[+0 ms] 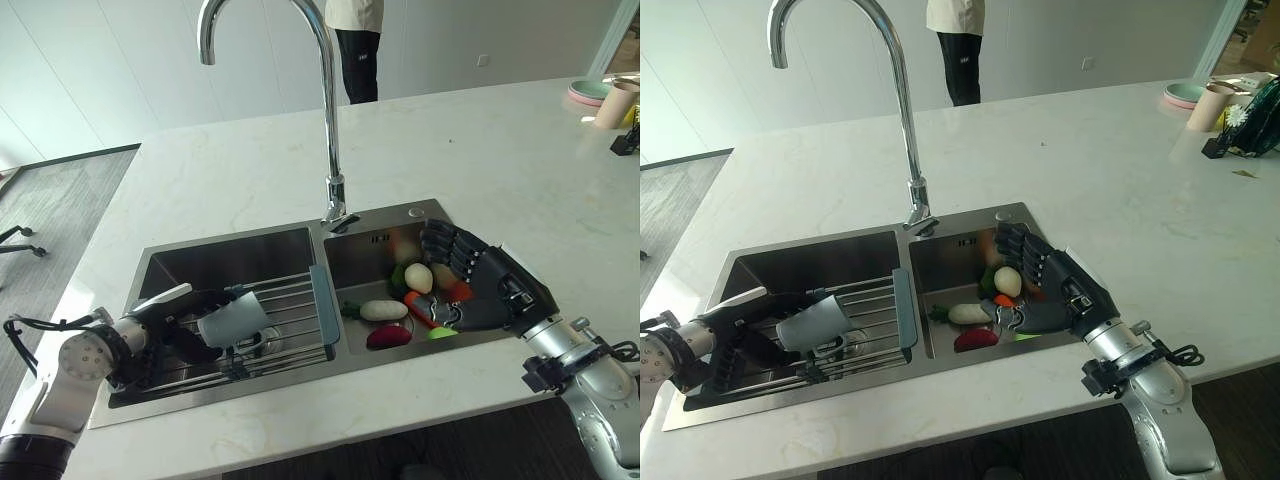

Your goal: Place the dishes in the dishwasher.

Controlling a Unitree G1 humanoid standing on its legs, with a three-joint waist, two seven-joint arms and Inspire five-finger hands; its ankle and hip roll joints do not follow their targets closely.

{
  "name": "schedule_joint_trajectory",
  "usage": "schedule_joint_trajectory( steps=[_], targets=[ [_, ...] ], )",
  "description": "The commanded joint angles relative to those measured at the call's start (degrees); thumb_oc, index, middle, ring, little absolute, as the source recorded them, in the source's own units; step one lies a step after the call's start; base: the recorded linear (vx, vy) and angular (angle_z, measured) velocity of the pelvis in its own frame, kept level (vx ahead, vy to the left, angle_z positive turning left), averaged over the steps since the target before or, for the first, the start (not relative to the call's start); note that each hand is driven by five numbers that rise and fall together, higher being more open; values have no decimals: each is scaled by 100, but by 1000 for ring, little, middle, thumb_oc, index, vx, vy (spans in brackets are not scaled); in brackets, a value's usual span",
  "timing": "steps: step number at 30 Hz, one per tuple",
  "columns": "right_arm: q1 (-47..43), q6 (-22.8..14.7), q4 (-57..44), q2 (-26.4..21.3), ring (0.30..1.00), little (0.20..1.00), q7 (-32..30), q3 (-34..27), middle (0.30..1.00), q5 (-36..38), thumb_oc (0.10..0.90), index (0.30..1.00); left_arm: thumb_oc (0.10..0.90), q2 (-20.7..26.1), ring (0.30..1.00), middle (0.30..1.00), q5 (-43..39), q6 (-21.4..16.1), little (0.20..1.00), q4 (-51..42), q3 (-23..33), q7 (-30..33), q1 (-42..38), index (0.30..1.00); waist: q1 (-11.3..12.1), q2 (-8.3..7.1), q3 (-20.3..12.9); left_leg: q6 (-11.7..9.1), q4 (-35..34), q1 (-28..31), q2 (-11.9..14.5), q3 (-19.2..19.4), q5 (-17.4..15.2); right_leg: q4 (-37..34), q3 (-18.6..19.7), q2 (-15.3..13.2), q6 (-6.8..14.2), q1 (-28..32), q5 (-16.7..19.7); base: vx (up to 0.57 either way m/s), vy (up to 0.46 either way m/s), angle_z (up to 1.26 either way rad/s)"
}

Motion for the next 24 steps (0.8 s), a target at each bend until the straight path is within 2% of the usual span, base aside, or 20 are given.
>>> schedule_joint_trajectory(
  steps=[1,12,24],
  targets=[
    [-772,-558,-217,-93,900,900,-12,-337,900,157,800,900,800,112,900,900,57,-47,900,-31,168,341,-811,900,-32,52,-286,-53,538,159,121,495,-976,-73,-254,221,319,131,-435,0,0,0],
    [-797,-569,-217,-82,900,900,-5,-282,900,106,800,900,800,36,900,900,-53,250,900,219,20,282,-912,900,-63,75,-281,-56,538,177,121,520,-969,-73,-240,229,320,138,-429,0,0,0],
    [-835,-628,-161,-38,900,900,-23,-223,900,53,800,900,800,-118,900,900,96,278,900,390,-106,511,-1014,900,-69,41,-281,-50,538,181,127,527,-975,-73,-244,239,306,139,-436,0,0,0]
  ],
)
